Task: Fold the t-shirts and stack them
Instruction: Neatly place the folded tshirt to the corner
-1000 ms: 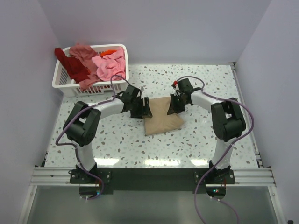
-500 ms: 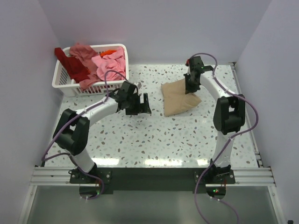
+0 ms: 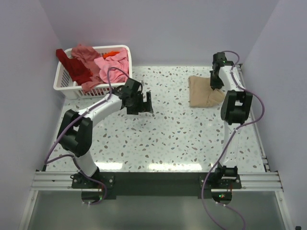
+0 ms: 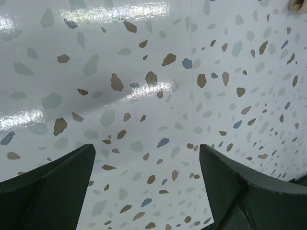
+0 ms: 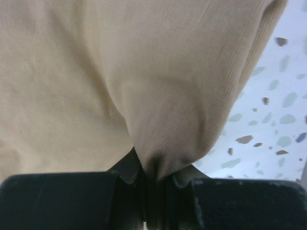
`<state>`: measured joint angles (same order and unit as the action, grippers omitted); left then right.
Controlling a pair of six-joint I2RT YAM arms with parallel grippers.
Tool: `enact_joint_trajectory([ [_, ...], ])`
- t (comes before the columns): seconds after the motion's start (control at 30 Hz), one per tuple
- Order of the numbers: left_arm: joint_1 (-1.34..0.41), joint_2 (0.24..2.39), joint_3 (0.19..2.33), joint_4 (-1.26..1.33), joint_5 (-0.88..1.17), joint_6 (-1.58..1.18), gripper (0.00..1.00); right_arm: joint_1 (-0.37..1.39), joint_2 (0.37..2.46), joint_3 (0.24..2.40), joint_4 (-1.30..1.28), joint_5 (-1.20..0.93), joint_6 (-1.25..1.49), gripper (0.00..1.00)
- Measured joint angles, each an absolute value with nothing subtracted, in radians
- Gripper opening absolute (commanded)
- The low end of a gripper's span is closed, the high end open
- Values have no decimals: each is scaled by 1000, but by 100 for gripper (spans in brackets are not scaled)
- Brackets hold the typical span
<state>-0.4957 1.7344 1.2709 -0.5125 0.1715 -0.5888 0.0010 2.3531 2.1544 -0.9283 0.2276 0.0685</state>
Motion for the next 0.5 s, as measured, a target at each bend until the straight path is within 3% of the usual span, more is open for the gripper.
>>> enact_joint_trajectory([
  [0.5,-492,1801,1374,-644,120,-666,95,-186,2395,2191,-898,384,119,0],
])
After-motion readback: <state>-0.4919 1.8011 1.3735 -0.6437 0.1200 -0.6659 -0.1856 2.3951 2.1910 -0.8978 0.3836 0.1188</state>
